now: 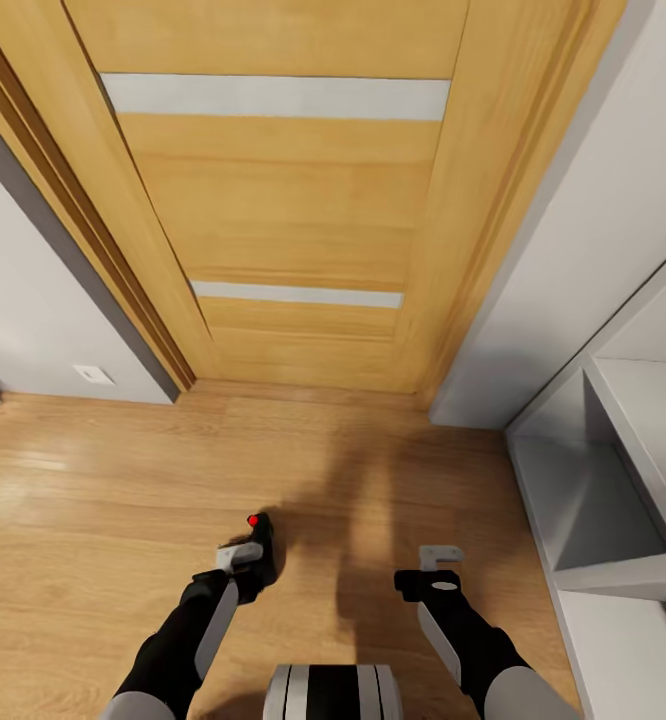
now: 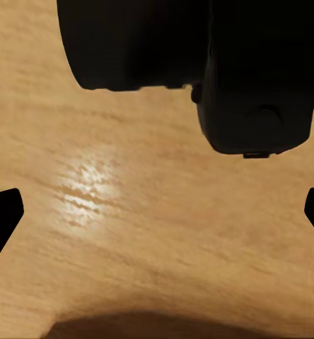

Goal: Attach the digital camera to the camera tripod in the bedroom.

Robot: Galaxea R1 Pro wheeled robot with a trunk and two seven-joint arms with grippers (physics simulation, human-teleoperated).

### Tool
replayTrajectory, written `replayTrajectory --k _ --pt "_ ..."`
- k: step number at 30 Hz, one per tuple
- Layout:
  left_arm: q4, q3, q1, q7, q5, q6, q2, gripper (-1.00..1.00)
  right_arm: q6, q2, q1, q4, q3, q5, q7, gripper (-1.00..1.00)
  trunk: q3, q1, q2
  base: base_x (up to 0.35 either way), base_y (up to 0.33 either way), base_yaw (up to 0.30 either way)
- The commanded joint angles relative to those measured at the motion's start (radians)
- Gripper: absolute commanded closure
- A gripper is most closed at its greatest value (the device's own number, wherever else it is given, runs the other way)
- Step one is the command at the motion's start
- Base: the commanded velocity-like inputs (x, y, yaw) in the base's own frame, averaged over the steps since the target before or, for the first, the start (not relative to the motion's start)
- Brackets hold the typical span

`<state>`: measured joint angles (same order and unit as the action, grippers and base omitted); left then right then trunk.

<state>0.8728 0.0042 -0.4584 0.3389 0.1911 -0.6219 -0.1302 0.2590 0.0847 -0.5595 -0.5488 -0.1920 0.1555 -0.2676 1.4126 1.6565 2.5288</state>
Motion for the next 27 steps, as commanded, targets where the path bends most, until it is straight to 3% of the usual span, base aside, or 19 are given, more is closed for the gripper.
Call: replayTrajectory --k 1,5,17,21,27 --pt "-0.016 0.0 0.0 0.008 0.011 0.031 0.0 -1.0 0.005 -0.001 0.0 -0.002 -0.007 0.01 -0.009 -1.0 0.005 0.0 0.001 0.0 0.0 0.0" --pt "-0.033 0.0 0.0 0.009 0.01 0.062 0.0 -1.0 0.005 -0.003 0.0 -0.002 -0.007 0.01 -0.009 -1.0 0.02 0.002 0.001 0.0 0.0 0.0" --pt "-0.036 -0.001 0.0 0.011 0.01 0.075 0.0 -1.0 0.004 -0.006 0.0 -0.021 -0.009 0.009 -0.009 -1.0 0.067 0.007 0.004 0.0 0.0 0.0" --pt "-0.034 -0.001 0.0 0.012 0.008 0.076 0.0 -1.0 0.006 -0.005 0.0 -0.064 -0.007 0.009 -0.009 -1.0 0.082 0.009 0.005 0.0 0.0 0.0" --pt "-0.028 -0.001 0.0 0.012 0.007 0.077 -0.001 -1.0 0.016 -0.007 0.0 -0.201 -0.009 0.009 -0.01 -1.0 0.105 0.012 0.007 0.0 0.0 0.0"
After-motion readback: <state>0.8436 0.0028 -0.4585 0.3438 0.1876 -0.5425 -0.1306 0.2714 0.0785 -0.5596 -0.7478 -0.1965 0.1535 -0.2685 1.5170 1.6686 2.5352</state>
